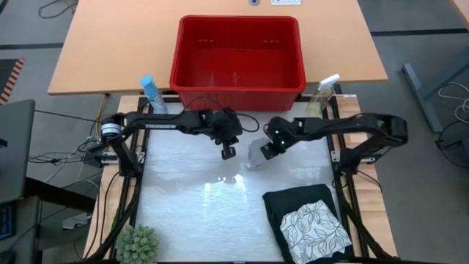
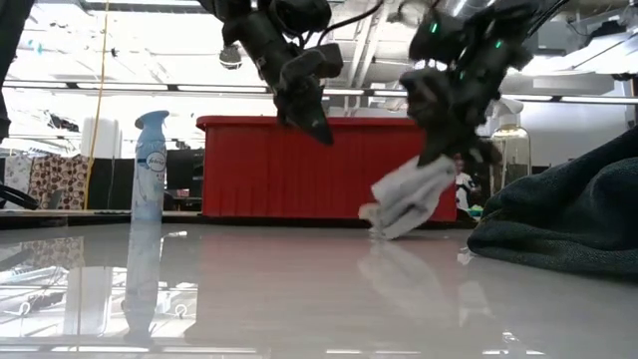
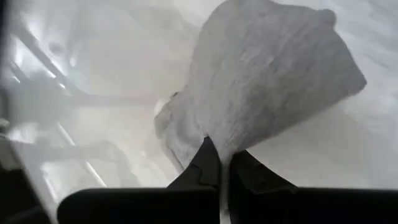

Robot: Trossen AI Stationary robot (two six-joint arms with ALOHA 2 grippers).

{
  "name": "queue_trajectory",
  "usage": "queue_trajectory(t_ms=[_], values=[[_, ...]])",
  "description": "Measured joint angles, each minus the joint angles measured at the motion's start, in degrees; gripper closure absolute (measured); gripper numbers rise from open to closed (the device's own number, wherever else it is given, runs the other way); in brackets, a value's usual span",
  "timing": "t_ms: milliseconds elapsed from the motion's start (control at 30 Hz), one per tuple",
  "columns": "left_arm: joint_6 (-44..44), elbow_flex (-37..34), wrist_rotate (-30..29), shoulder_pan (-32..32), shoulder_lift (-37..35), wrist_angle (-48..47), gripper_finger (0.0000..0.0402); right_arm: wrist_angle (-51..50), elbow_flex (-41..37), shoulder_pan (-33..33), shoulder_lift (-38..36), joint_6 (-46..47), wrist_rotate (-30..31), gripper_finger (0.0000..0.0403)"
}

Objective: Fold laundry
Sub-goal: Stack the gray boxer shorts on top of the white-patterned shirt

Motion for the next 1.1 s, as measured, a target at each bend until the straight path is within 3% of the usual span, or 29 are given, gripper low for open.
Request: queue_trajectory(t_ms=[167, 433, 600, 733, 900, 1100], values=[[0.72, -0.04, -0.89, -0.02, -0.02, -0.49, 0.0401, 0.25, 0.04, 7.09, -5.21, 9.58, 3.38, 0.0376], [2.55, -1.11, -0.95, -0.22, -0.01, -1.01, 0.0402, 3.94, 0.06, 23.93, -8.74, 26.01, 9.36, 0.0376], [3.60, -1.14, -0.98, -0.22, 0.00, -0.70, 0.0401, 6.78, 0.90, 35.98, -8.79, 36.57, 18.96, 0.0376], [3.58, -1.14, -0.98, -0.22, 0.00, -0.76, 0.0401, -1.68, 4.79, 44.85, -8.94, 45.11, 26.23, 0.0376], [3.54, -1.14, -0.83, -0.35, 0.00, -0.23, 0.0401, -14.37, 9.24, 55.32, -8.92, 58.83, 30.25, 0.0376], [3.52, -1.14, -0.81, -0.35, 0.00, 0.15, 0.0402, -18.11, 10.46, 66.30, -8.90, 74.04, 35.10, 0.0376]])
